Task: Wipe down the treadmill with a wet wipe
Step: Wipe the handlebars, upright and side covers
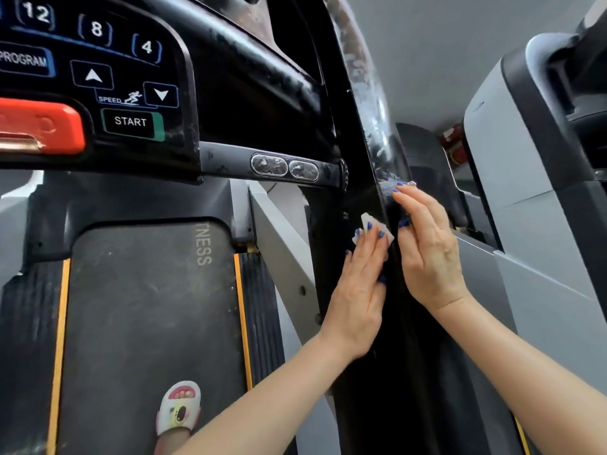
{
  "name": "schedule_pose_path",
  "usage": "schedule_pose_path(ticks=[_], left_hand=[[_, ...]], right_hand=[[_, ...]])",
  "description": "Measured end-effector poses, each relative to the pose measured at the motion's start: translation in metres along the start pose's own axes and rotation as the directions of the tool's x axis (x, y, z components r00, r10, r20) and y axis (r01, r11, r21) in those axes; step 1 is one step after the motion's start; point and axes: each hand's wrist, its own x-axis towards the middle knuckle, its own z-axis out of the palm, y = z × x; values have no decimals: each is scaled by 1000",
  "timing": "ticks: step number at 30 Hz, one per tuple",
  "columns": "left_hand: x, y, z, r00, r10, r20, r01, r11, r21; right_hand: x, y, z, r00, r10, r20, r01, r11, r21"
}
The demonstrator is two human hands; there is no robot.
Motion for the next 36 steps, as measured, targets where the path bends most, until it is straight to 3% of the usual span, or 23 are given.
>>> schedule_pose_path(ticks=[9,18,30,33,36], left_hand=[[12,7,2,999,-16,-33,16,1000,-9],[-78,18,30,993,-108,40,108,994,-17],[-120,47,47,974,23,-226,10,990,142],[-122,65,41,977,44,-209,-10,987,160],[-125,87,44,989,107,-104,-85,977,197]], right_hand=[[2,2,0,997,43,-62,-42,999,19],[-26,-7,-9,966,231,-118,-229,973,33],[-159,-23,-73,854,444,-271,-454,890,29],[-177,-27,-93,857,421,-298,-435,900,22],[-195,-27,-117,900,358,-249,-368,930,6]])
